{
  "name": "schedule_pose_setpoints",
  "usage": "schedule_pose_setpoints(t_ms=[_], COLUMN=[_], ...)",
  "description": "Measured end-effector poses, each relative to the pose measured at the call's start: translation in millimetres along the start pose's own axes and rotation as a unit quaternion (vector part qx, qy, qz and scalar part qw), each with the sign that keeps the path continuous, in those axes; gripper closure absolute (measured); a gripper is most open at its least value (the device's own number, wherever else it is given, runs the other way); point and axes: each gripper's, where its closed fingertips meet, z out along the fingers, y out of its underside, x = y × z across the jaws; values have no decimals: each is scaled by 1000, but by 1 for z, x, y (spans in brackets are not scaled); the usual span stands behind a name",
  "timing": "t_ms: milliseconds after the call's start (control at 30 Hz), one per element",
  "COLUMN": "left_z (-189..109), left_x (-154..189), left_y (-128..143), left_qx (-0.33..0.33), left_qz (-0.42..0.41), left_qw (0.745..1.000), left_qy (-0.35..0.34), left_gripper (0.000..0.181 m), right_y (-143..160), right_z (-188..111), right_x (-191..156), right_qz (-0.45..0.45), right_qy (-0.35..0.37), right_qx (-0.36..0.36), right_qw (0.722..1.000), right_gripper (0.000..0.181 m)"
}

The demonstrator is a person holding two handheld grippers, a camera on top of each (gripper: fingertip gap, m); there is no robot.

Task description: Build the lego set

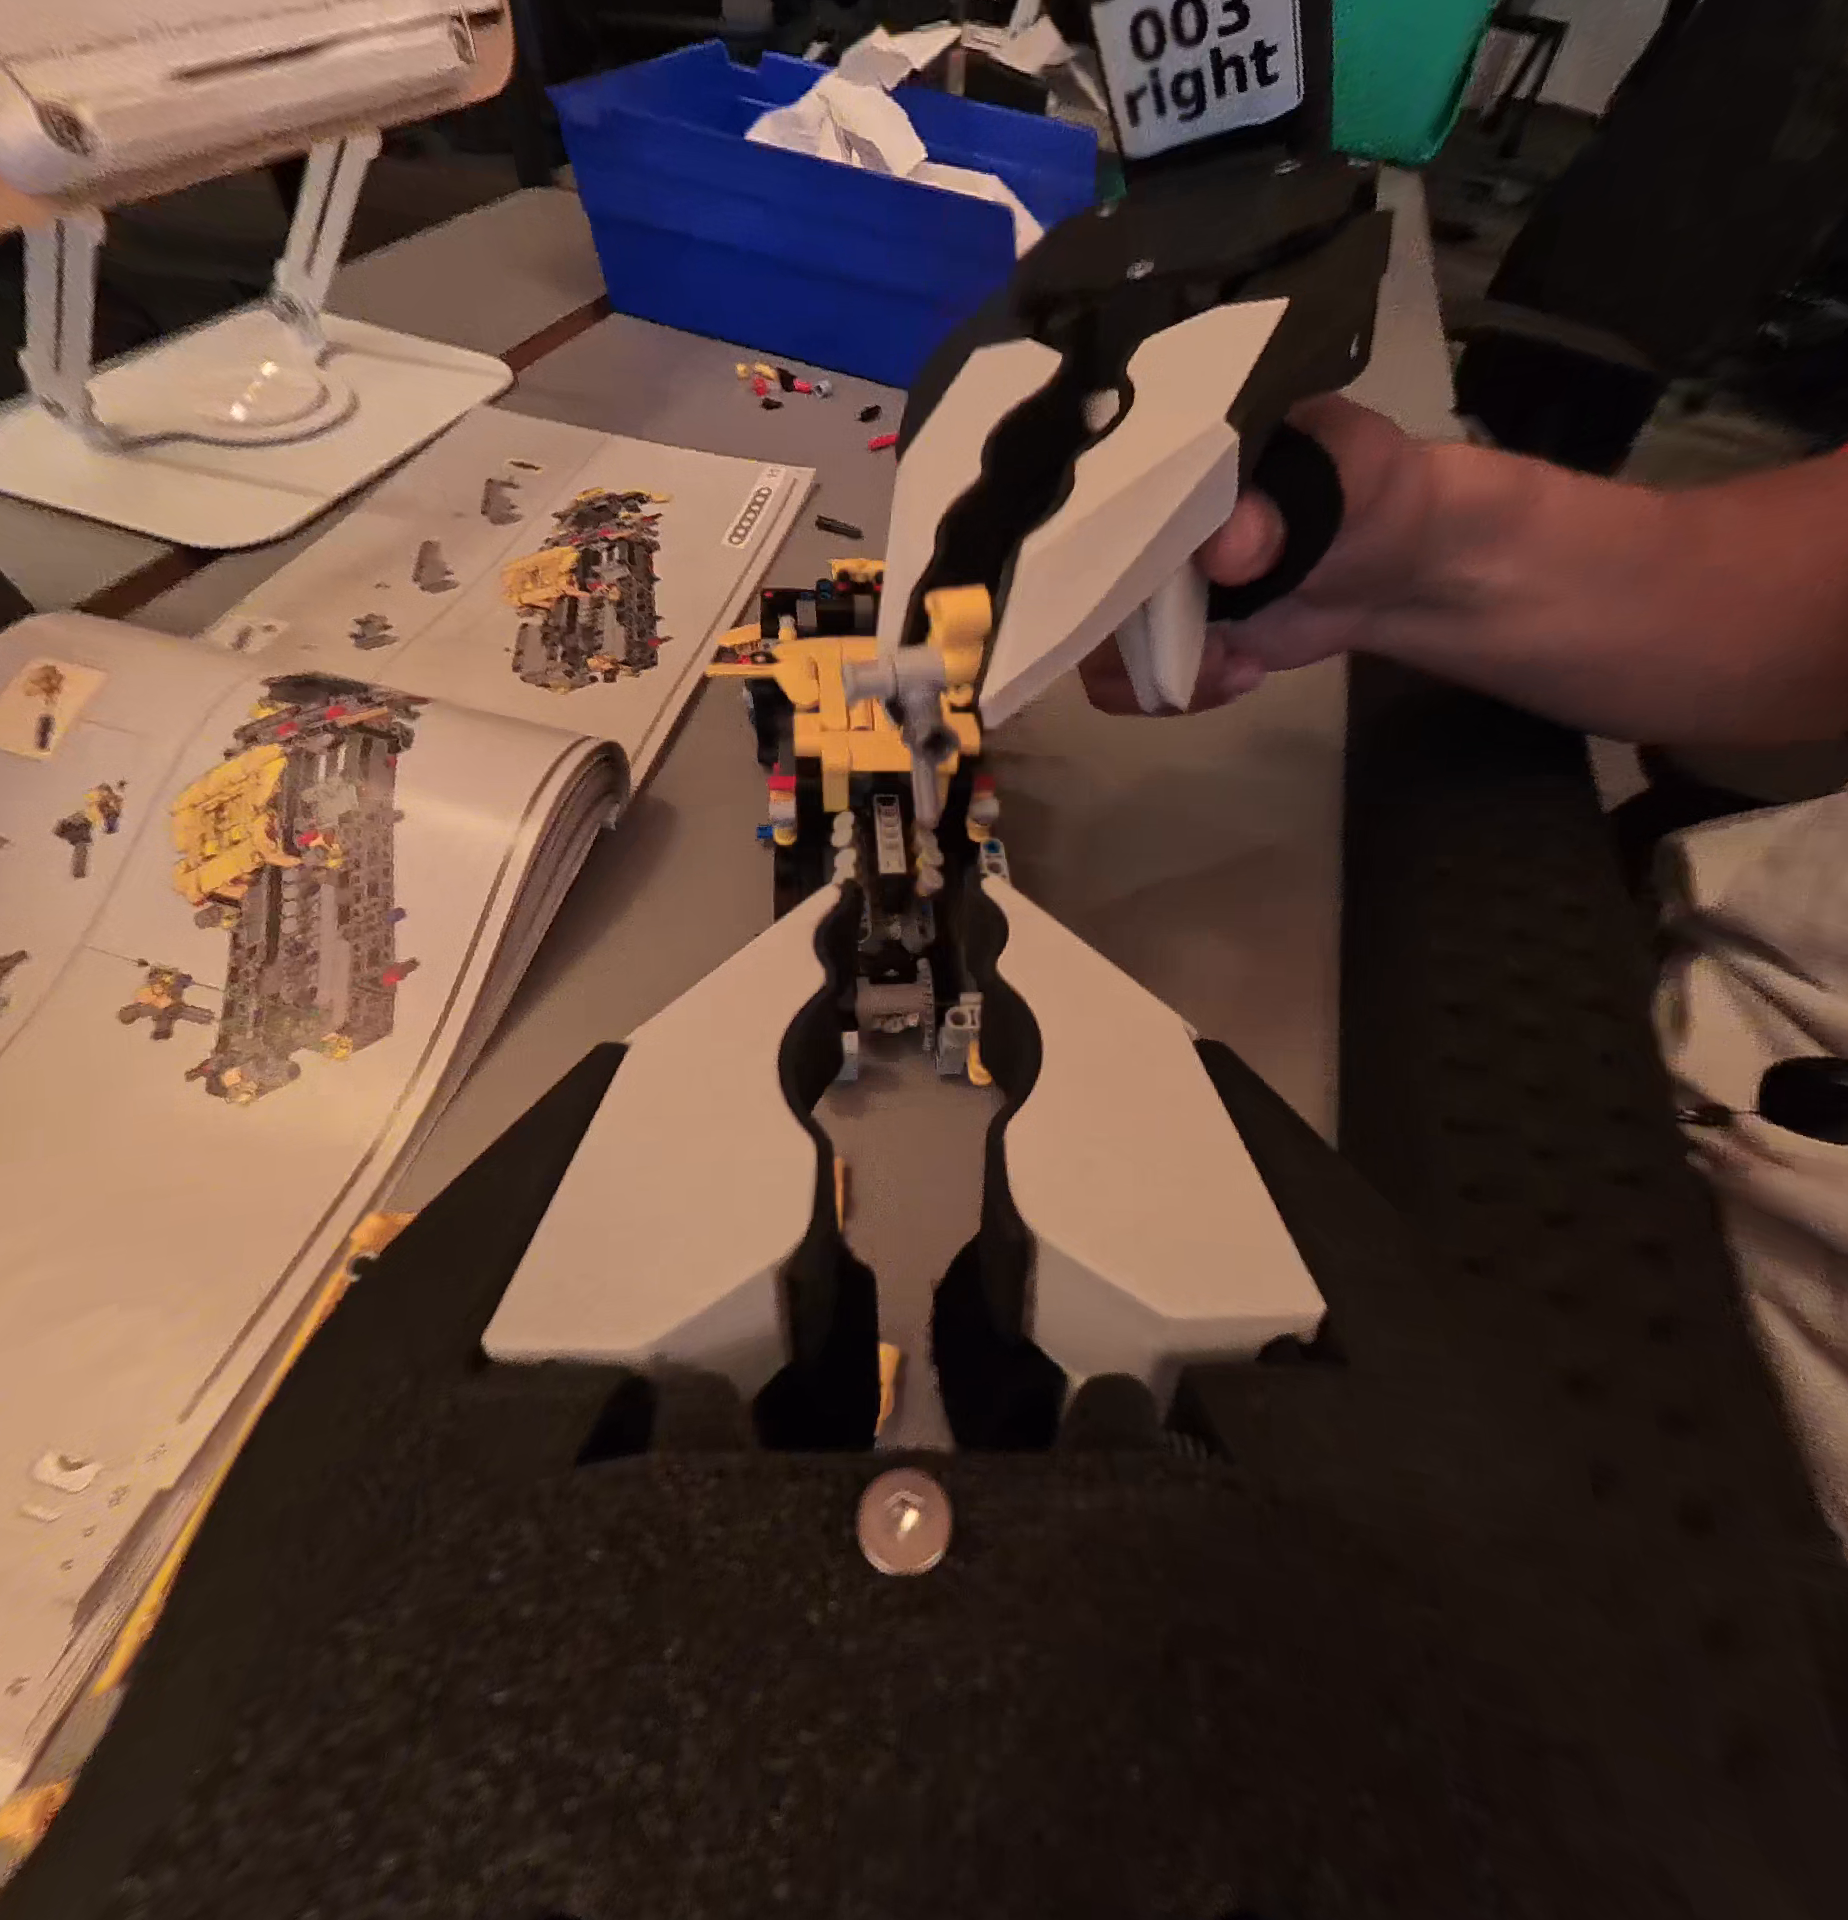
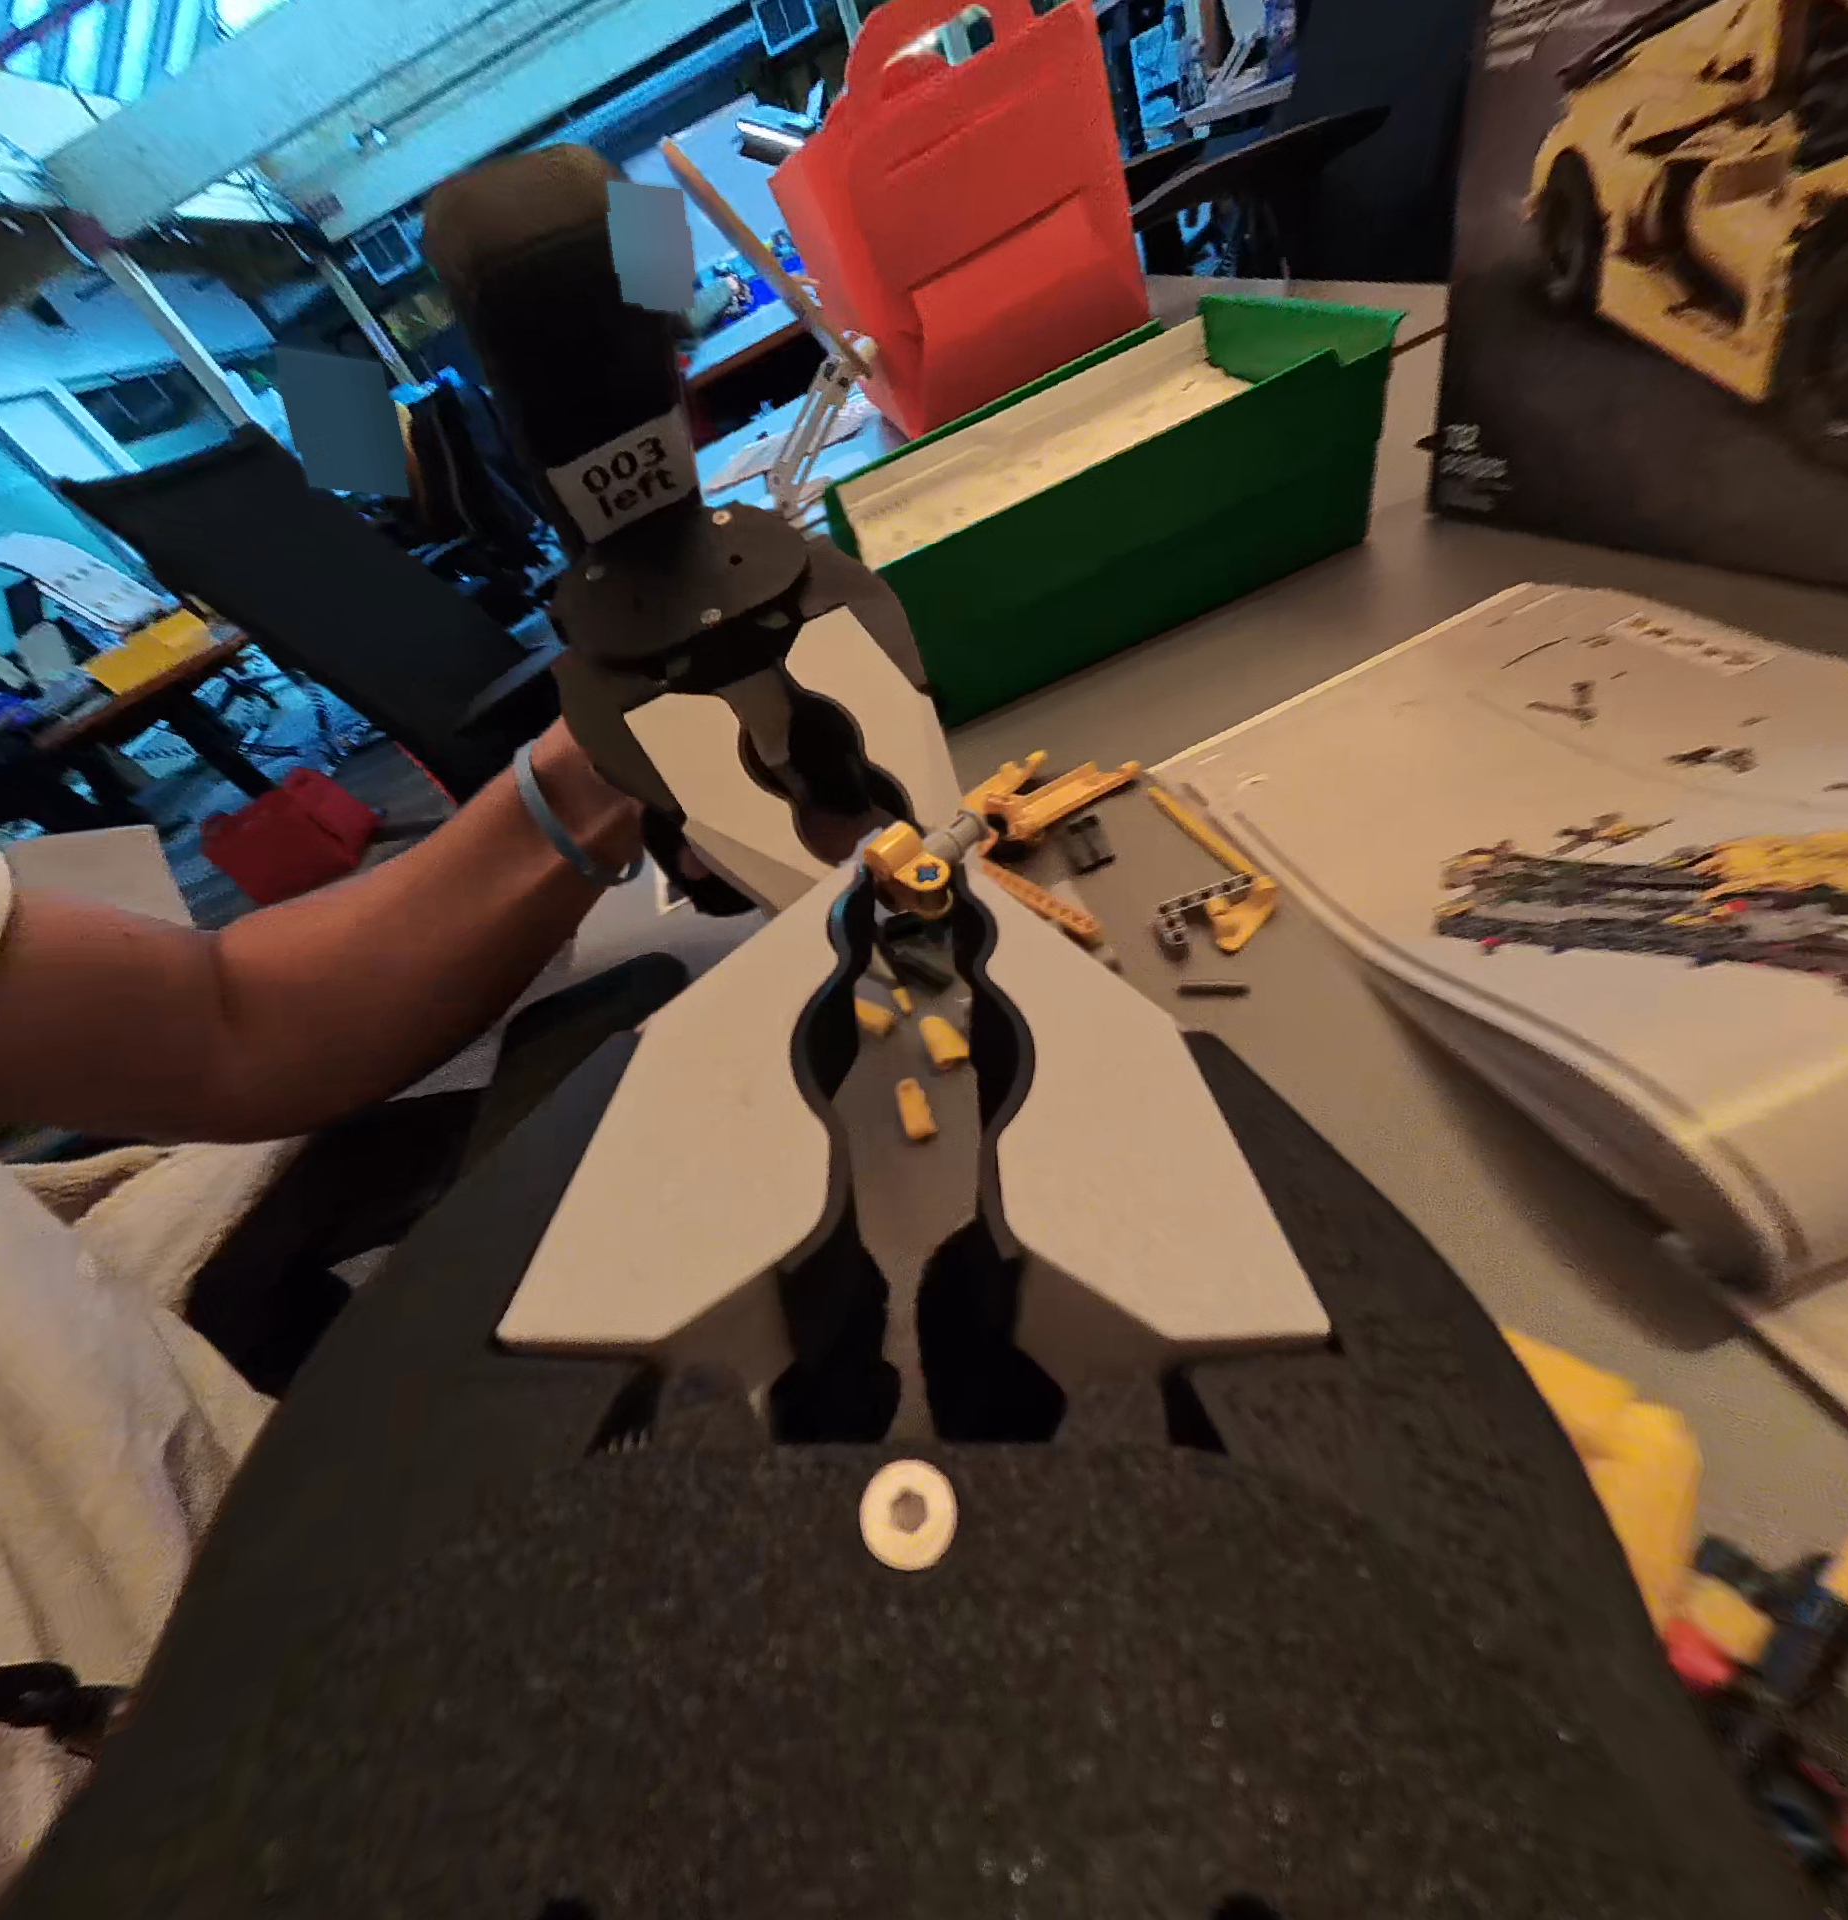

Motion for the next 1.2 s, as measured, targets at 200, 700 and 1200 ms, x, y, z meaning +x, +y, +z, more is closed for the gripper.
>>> schedule_pose_setpoints(t_ms=[200,700,1200], left_z=[1,5,-8], left_x=[35,45,22], left_y=[-7,11,38], left_qx=[47,35,-26], left_qz=[59,146,41], left_qw=[996,985,995], left_qy=[-50,-84,-88], left_gripper=[171,176,163], right_y=[19,29,56], right_z=[4,-11,-4], right_x=[-34,-44,-13], right_qz=[18,-73,-70], right_qy=[-14,59,123], right_qx=[13,-97,-209], right_qw=[1000,991,968], right_gripper=[167,160,169])
